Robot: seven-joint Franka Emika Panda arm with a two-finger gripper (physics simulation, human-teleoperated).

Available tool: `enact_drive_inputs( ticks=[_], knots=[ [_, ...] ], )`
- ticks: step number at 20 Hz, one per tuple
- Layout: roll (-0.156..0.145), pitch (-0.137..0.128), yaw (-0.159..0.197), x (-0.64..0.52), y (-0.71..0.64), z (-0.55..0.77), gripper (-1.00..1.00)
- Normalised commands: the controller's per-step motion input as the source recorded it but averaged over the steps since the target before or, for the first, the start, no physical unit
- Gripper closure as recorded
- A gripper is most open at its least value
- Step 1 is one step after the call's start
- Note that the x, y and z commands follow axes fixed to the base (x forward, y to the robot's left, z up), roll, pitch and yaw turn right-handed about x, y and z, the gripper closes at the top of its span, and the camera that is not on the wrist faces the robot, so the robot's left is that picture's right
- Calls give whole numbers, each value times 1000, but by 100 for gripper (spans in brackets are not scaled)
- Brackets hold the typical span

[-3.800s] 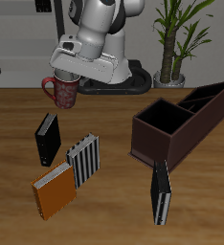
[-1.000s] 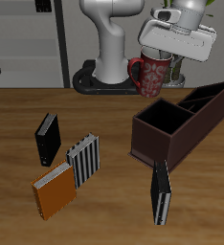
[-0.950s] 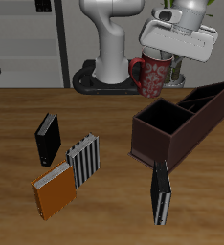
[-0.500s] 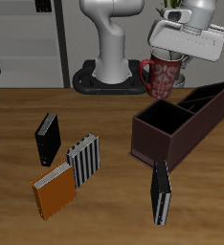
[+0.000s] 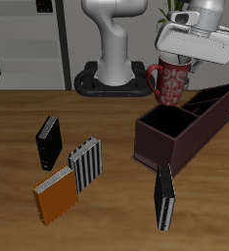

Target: Place the red mug into the left desk caddy's right compartment

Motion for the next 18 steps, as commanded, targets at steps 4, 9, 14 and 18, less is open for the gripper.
enact_drive_inputs(
  ticks=[4,9,14,18],
  knots=[
    [34,-9,-5,70,52,-139,100],
    [0,-5,-3,32,40,-109,100],
    [22,2,-11,18,82,-121,100],
    [9,-5,0,-2,43,-75,100]
  ],
)
